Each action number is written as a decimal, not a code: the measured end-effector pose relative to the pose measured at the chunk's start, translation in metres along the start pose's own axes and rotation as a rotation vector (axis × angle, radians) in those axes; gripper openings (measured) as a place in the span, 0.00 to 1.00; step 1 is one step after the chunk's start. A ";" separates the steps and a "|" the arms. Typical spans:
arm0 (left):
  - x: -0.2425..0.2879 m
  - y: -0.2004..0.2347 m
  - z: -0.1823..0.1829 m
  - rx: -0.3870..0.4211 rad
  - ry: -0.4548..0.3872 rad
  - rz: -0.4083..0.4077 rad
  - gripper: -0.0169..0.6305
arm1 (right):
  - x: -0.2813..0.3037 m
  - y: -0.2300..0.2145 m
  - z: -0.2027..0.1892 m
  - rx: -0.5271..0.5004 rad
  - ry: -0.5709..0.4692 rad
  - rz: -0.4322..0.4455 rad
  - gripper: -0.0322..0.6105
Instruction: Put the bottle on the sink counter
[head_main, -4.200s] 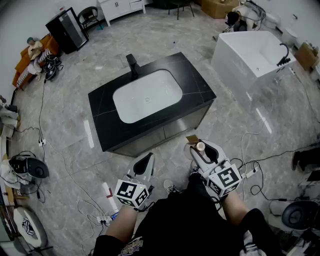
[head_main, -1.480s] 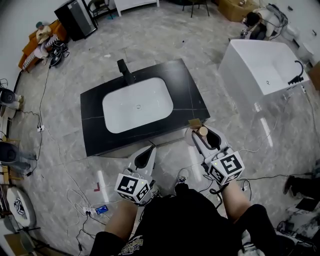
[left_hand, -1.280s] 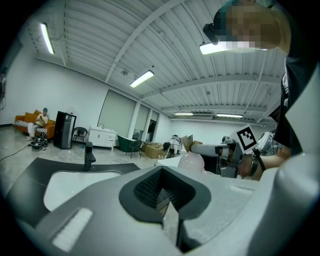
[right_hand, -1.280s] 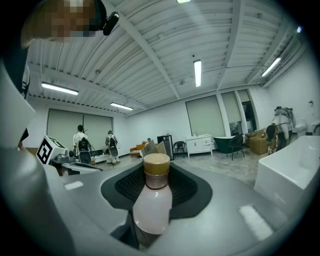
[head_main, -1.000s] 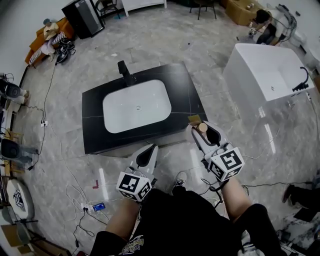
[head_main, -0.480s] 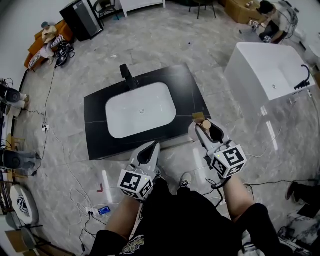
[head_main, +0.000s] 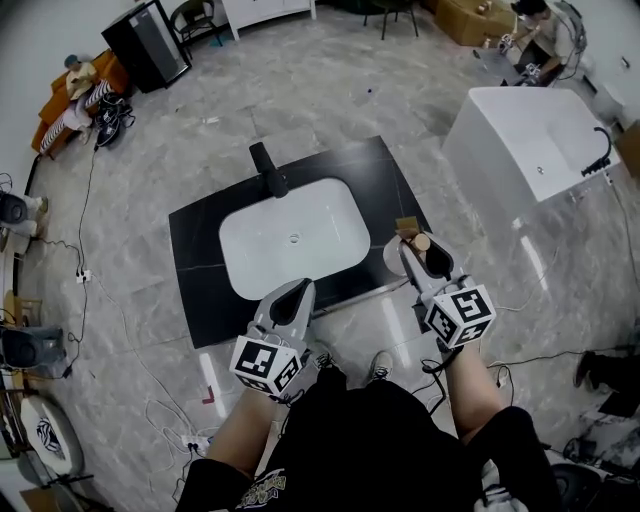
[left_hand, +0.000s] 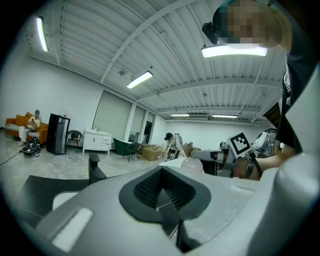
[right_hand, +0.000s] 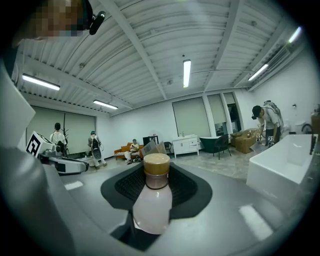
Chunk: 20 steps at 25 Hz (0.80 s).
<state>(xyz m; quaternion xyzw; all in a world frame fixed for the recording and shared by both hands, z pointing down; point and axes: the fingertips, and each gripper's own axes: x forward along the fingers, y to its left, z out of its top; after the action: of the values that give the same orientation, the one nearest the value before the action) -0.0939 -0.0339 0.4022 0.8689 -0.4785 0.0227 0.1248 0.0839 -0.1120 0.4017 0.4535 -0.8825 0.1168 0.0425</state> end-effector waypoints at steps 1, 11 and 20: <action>0.000 0.008 0.001 -0.003 0.002 -0.004 0.03 | 0.007 0.001 0.001 0.001 -0.002 -0.011 0.31; 0.002 0.077 -0.006 -0.020 0.022 -0.041 0.03 | 0.063 0.002 0.003 0.006 -0.012 -0.112 0.31; 0.015 0.098 -0.008 -0.044 0.031 -0.040 0.03 | 0.102 -0.011 0.007 -0.013 0.006 -0.124 0.31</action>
<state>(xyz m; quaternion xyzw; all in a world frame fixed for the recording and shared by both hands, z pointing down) -0.1674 -0.0946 0.4317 0.8750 -0.4593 0.0232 0.1516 0.0336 -0.2009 0.4151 0.5066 -0.8534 0.1098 0.0554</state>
